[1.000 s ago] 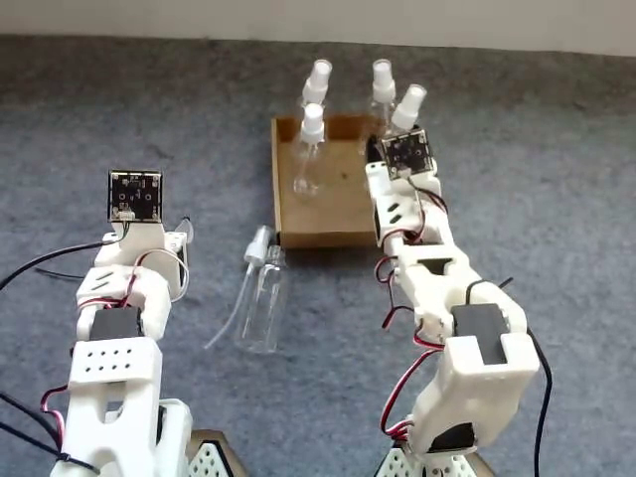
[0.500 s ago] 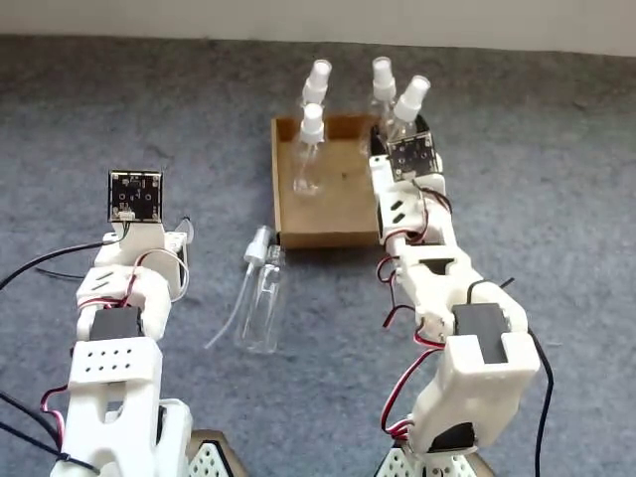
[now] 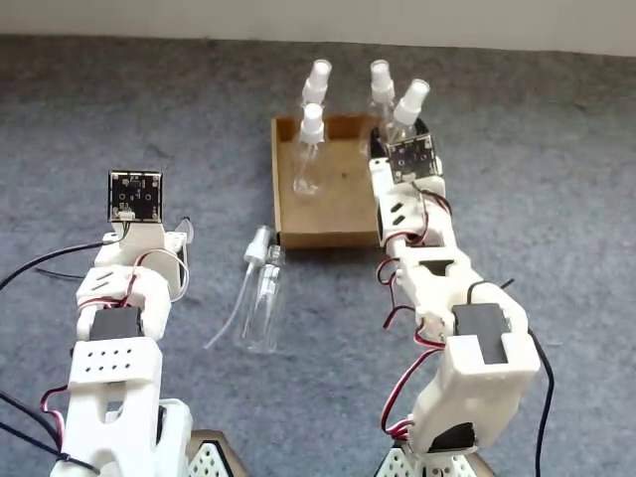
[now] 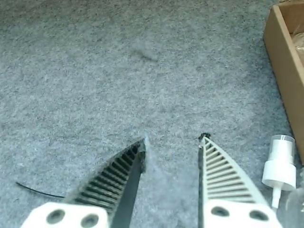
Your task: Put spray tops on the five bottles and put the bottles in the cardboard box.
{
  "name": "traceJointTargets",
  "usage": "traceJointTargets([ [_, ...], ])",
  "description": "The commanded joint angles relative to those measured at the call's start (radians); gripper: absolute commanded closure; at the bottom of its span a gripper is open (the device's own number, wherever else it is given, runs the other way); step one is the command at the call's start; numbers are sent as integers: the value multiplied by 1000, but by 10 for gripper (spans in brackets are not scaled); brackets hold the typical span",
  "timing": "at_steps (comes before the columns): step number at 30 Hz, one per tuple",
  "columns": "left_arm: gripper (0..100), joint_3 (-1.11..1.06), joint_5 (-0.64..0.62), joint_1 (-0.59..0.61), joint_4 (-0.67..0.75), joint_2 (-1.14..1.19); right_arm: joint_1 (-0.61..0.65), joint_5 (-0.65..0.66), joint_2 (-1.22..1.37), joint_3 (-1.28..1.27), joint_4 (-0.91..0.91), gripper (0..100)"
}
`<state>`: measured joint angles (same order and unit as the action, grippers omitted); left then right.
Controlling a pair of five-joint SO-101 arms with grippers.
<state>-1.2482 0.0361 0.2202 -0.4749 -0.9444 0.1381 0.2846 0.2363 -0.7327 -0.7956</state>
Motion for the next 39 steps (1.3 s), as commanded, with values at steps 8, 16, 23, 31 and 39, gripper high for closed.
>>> traceJointTargets([
  [8,825,5,-9,-19,18,-2,-15,12,-18,-39,-28,993],
  [16,825,5,-9,-19,18,-2,2,146,-18,-48,-28,993],
  [23,825,5,-9,-19,18,-2,8,144,-16,-48,-28,992],
  [31,825,5,-9,-19,18,-2,7,144,-16,-50,-27,909],
  [39,825,5,-9,-19,18,-2,7,143,-18,-50,-25,885],
])
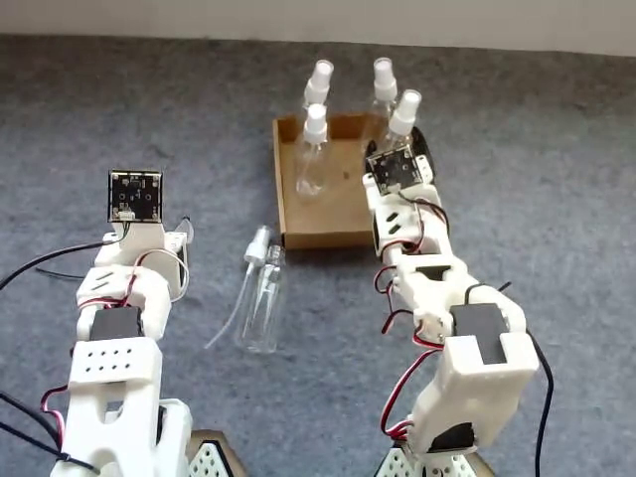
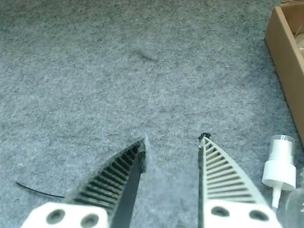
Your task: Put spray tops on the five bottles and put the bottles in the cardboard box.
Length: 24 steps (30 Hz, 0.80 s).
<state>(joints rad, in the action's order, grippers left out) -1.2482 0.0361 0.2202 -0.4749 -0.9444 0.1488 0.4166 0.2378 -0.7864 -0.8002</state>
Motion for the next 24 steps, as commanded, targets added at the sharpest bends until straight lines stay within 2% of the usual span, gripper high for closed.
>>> traceJointTargets([
  [1,825,5,-9,-19,18,-2,-4,11,-19,4,-22,885],
  [7,825,5,-9,-19,18,-2,-19,-43,-21,5,-22,885],
  [13,825,5,-9,-19,18,-2,-33,-43,-21,5,-22,882],
  [19,825,5,-9,-19,18,-2,-33,-44,-19,4,-18,763],
  [24,825,5,-9,-19,18,-2,-36,-44,-21,4,-18,759],
])
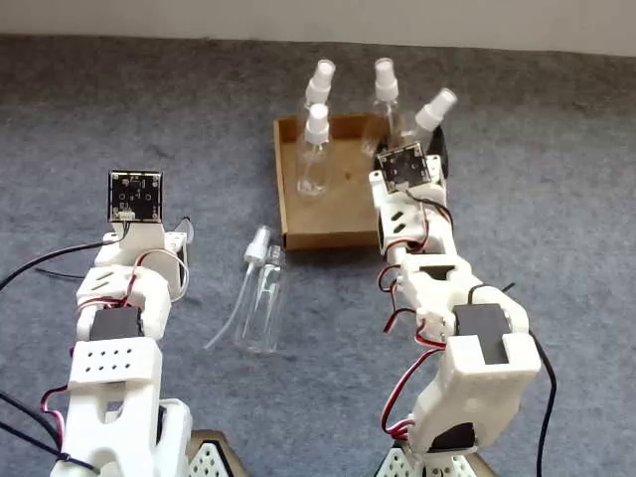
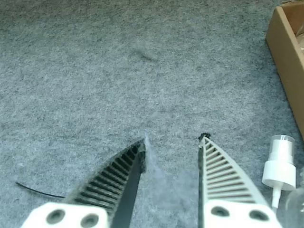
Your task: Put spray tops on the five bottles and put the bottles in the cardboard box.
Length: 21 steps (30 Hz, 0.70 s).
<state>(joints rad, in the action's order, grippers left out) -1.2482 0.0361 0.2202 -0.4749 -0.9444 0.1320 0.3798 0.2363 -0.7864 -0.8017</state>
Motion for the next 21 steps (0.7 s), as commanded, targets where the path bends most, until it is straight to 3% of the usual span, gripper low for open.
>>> traceJointTargets([
  [1,825,5,-9,-19,18,-2,-19,-8,-19,5,-16,757],
  [8,825,5,-9,-19,18,-2,-19,-3,-64,4,-15,756],
  [21,825,5,-9,-19,18,-2,-33,-2,-286,5,236,756],
])
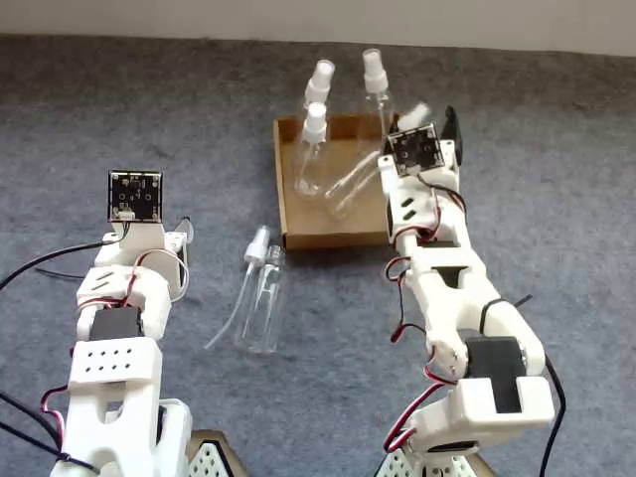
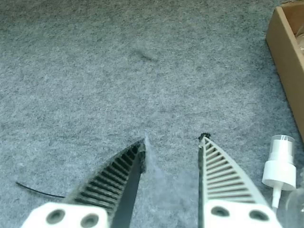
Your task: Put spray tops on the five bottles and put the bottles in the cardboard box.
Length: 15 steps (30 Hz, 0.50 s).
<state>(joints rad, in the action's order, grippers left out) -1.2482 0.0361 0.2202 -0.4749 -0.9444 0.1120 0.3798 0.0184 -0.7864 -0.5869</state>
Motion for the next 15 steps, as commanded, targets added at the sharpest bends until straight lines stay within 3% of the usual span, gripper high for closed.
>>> traceJointTargets([
  [1,825,5,-9,-19,18,-2,-13,-2,-68,5,30,756],
  [6,825,5,-9,-19,18,-2,-28,-8,-76,7,85,756],
  [10,825,5,-9,-19,18,-2,-21,-15,-76,16,294,756],
  [15,825,5,-9,-19,18,-2,-28,-230,-90,140,542,756],
])
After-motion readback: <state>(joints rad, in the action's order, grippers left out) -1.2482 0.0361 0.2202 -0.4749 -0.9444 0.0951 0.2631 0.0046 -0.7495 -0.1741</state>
